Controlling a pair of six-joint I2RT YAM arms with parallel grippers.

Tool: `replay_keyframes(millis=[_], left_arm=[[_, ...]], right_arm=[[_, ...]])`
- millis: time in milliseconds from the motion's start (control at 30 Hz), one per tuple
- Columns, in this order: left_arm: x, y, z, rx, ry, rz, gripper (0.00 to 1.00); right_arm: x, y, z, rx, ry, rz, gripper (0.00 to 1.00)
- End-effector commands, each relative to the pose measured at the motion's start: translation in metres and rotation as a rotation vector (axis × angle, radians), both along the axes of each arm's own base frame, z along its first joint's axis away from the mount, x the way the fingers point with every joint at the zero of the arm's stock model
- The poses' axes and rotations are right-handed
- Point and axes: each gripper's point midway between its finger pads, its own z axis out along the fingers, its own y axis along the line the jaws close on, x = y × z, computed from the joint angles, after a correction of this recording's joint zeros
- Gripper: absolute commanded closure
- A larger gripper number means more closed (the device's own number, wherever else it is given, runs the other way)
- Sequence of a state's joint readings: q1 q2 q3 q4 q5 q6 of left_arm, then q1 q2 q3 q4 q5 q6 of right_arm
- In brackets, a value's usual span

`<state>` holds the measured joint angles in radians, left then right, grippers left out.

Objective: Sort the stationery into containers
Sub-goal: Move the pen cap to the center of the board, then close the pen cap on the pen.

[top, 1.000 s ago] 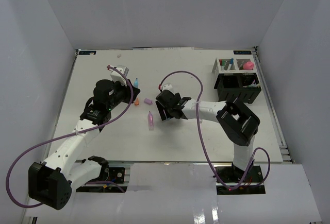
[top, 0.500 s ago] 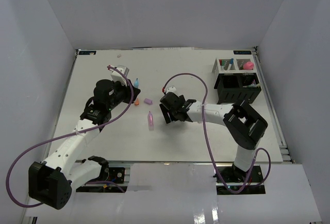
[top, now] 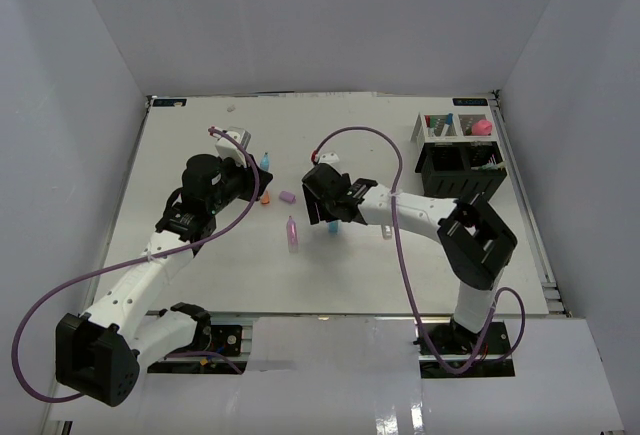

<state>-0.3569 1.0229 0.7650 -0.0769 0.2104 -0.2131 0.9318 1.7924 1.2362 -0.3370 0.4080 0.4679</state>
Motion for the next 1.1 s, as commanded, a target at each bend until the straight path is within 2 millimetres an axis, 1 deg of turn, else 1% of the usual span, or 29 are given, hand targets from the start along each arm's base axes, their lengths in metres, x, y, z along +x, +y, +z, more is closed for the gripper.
replay_keyframes(millis=[0, 133, 333, 467, 567, 833, 933, 1000, 1033, 1067], left_arm=[[-0.001, 0.0, 0.003, 0.0, -0.016, -0.013, 0.89], [-0.002, 0.0, 0.004, -0.001, -0.019, -0.015, 0.89], [-0.003, 0.0, 0.005, -0.002, -0.024, -0.017, 0.89], [-0.003, -0.001, 0.006, -0.004, -0.026, -0.02, 0.89], [-0.003, -0.001, 0.006, -0.004, -0.026, -0.021, 0.89], [-0.005, -0.003, 0.006, -0.004, -0.029, -0.039, 0.89], [-0.007, -0.005, 0.008, 0.0, -0.04, -0.06, 0.89], [-0.008, -0.006, 0.009, 0.007, -0.053, -0.077, 0.89], [-0.01, -0.007, 0.01, 0.006, -0.058, -0.087, 0.89], [-0.012, -0.01, 0.01, 0.004, -0.06, -0.106, 0.89]], right_arm=[[-0.003, 0.003, -0.014, -0.014, 0.061, -0.066, 0.27], [-0.003, 0.002, -0.024, -0.018, 0.075, -0.098, 0.28], [-0.001, -0.002, -0.03, -0.029, 0.074, -0.135, 0.33], [-0.002, -0.005, -0.038, -0.04, 0.086, -0.15, 0.37], [-0.002, -0.008, -0.046, -0.049, 0.101, -0.162, 0.39], [0.0, -0.011, -0.053, -0.065, 0.1, -0.183, 0.45], [-0.001, -0.014, -0.053, -0.067, 0.102, -0.188, 0.51], [-0.001, -0.017, -0.051, -0.072, 0.092, -0.19, 0.58], [0.0, -0.018, -0.049, -0.07, 0.088, -0.192, 0.6], [0.0, -0.018, -0.045, -0.064, 0.081, -0.19, 0.65]])
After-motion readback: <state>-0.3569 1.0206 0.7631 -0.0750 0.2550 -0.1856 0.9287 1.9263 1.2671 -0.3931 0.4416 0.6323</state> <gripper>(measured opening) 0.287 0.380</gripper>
